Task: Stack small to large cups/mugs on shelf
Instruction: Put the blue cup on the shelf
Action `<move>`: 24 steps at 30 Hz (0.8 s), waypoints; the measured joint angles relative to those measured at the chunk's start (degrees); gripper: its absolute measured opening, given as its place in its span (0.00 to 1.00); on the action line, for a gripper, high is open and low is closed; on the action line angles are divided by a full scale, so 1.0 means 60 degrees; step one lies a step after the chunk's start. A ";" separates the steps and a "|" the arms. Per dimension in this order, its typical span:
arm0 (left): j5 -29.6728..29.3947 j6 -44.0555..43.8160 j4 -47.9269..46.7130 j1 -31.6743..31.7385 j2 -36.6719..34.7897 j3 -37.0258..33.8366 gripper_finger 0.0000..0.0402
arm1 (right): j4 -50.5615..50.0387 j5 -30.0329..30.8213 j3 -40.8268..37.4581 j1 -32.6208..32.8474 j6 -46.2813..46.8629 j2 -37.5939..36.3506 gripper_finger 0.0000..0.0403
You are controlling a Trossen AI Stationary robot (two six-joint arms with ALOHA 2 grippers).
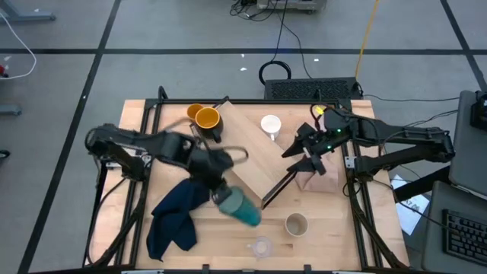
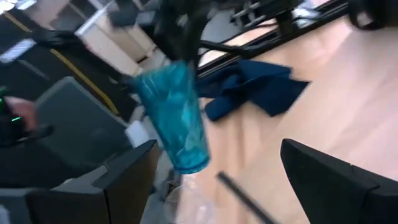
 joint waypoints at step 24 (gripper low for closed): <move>0.1178 -0.0682 0.3847 0.0810 -0.0108 0.0006 0.01 | 0.2523 -0.2010 0.0000 0.2312 0.2734 0.1054 0.88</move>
